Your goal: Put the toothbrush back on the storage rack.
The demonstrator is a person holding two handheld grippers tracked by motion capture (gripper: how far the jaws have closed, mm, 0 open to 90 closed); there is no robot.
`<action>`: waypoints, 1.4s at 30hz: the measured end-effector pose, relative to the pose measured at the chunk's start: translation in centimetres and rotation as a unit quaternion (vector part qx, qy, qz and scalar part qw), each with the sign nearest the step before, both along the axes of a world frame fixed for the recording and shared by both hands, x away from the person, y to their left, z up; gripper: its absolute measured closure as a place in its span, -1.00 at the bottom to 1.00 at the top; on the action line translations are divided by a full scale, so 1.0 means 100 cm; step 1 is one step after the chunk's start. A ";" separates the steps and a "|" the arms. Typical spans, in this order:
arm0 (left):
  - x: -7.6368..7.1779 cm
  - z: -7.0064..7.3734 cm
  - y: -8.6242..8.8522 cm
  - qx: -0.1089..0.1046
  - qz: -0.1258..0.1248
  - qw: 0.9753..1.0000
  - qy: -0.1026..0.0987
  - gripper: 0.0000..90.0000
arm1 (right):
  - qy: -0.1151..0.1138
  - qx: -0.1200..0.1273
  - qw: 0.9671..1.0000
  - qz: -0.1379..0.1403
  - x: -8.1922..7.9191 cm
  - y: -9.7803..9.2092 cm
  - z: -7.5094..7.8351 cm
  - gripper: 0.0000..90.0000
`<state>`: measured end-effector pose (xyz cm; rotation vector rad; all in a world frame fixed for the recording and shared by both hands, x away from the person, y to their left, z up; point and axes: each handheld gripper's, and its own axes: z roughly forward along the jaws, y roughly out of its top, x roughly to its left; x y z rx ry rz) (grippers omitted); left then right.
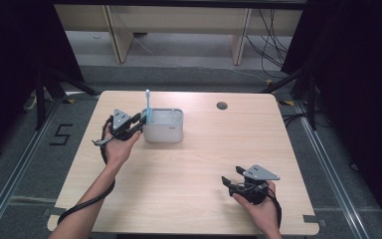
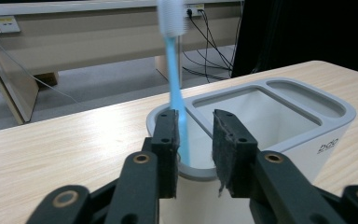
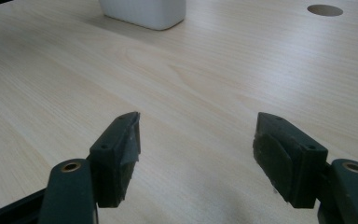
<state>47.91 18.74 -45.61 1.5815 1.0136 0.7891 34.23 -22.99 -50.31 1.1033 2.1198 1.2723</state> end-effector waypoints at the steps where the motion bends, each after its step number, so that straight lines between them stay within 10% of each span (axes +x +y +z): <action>1: -0.001 0.000 0.000 -0.002 0.001 1.000 -0.001 0.49 | 0.003 -0.003 1.000 0.001 0.000 -0.001 0.001 -0.27; 16: -0.024 0.009 0.006 -0.020 -0.013 1.000 0.001 0.13 | 0.006 0.014 1.000 -0.002 -0.001 0.002 -0.001 -0.27; 42: -0.075 0.005 0.013 -0.014 -0.025 1.000 0.012 0.06 | 0.019 0.008 1.000 0.003 -0.002 0.000 0.000 -0.27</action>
